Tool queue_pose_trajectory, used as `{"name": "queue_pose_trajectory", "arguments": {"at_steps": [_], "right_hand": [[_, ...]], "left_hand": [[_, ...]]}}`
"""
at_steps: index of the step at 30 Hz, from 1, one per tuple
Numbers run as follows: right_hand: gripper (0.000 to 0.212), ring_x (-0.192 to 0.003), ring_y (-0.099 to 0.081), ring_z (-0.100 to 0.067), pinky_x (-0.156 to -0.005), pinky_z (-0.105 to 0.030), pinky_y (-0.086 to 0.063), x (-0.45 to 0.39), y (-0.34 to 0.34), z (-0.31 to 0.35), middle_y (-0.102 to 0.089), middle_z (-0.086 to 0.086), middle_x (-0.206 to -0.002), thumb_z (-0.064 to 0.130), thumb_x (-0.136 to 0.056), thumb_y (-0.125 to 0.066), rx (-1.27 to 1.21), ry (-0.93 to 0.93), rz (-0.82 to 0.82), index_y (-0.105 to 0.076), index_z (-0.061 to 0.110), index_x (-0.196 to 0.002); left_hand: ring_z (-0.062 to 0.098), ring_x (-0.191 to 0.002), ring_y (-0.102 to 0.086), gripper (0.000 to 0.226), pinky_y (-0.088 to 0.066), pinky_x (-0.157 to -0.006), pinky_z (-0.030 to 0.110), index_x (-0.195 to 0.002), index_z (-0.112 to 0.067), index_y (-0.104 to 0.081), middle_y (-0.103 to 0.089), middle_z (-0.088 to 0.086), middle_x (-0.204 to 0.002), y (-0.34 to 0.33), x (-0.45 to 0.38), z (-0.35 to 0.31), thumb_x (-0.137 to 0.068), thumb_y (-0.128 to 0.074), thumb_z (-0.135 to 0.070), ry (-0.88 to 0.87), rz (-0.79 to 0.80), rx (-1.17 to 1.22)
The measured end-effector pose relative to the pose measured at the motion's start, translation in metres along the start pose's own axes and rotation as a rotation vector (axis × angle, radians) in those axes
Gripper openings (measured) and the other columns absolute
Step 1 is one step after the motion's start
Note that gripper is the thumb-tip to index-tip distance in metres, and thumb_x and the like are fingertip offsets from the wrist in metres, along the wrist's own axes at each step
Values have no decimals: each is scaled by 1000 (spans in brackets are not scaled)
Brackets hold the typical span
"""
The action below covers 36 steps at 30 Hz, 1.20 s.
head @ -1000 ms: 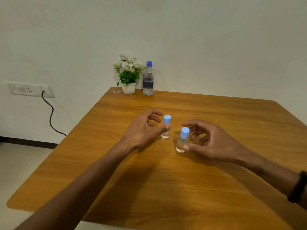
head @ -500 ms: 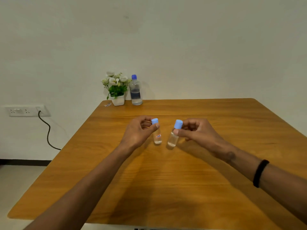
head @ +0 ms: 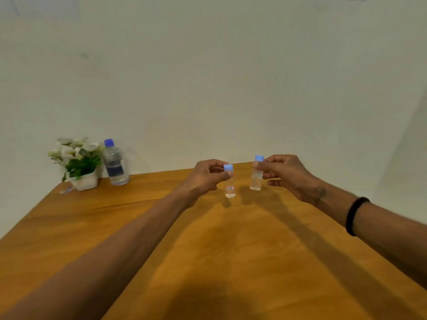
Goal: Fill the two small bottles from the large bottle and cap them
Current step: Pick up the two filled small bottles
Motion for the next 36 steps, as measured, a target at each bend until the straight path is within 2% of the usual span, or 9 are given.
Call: {"name": "queue_pose_trajectory", "arguments": {"at_steps": [4, 9, 13, 17, 23, 26, 30, 33, 36], "right_hand": [[36, -83, -65, -18, -74, -33, -58, -56, 36, -16, -75, -10, -99, 29, -83, -90, 35, -2, -107, -77, 5, -108], [24, -104, -69, -23, -79, -33, -60, -126, 56, -42, -73, -6, -113, 19, -87, -87, 78, 20, -199, -76, 10, -106], [18, -105, -72, -23, -78, -31, -61, -177, 60, -64, -72, 1, -105, 13, -86, -87, 126, 65, -250, -73, 16, -97], [16, -105, -74, -22, -93, -43, -64, -215, 63, -80, -74, 2, -101, 13, -86, -87, 194, 103, -292, -73, 20, -87], [17, -101, -75, -23, -92, -43, -65, -239, 67, -87, -75, -4, -104, 13, -88, -85, 221, 122, -303, -70, 20, -84], [16, -103, -75, -24, -92, -43, -65, -243, 68, -89, -75, -7, -109, 16, -87, -88, 212, 116, -309, -72, 19, -87], [21, -103, -74, -25, -93, -44, -64, -239, 65, -86, -75, -7, -106, 16, -84, -90, 238, 129, -311, -70, 22, -82], [23, -104, -74, -25, -93, -44, -64, -240, 64, -90, -75, -9, -109, 18, -81, -92, 239, 116, -291, -72, 17, -92], [51, -108, -73, -27, -96, -44, -64, -238, 66, -98, -74, -12, -117, 23, -77, -96, 246, 62, -288, -70, 10, -118]], "left_hand": [[14, -100, -64, 31, -54, -79, 30, -125, -17, -71, -71, 0, -108, -38, -77, -5, -97, -74, -27, -52, -7, -30], [20, -105, -66, 38, -51, -78, 26, -129, -13, -70, -73, 8, -120, -66, -168, 14, -94, -76, -28, -92, -93, -134], [16, -101, -65, 37, -46, -73, 19, -125, -11, -72, -74, 7, -120, -81, -216, 24, -92, -79, -27, -163, -167, -239], [19, -102, -71, 36, -51, -80, 24, -119, -11, -75, -77, 8, -113, -100, -248, 26, -90, -81, -31, -271, -185, -353], [19, -98, -72, 35, -62, -86, 39, -118, -19, -75, -78, 3, -109, -119, -272, 29, -89, -79, -39, -299, -265, -427], [22, -101, -72, 35, -61, -87, 40, -119, -19, -74, -77, 3, -112, -122, -277, 30, -92, -77, -39, -264, -285, -466], [23, -97, -72, 36, -62, -84, 40, -116, -17, -75, -77, 4, -110, -119, -278, 28, -90, -79, -41, -232, -274, -520], [23, -96, -72, 44, -59, -78, 36, -117, -18, -74, -76, 3, -108, -115, -276, 32, -86, -81, -49, -213, -273, -550], [22, -97, -69, 55, -50, -74, 33, -118, -16, -72, -74, 2, -109, -111, -271, 36, -82, -81, -56, -179, -291, -570]]}}
Point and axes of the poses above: each hand's wrist, its own x-axis away from the middle knuckle, its own y-axis out of the back of the hand, z = x × y, the point moved 7 cm from there along -x, towards the middle knuckle
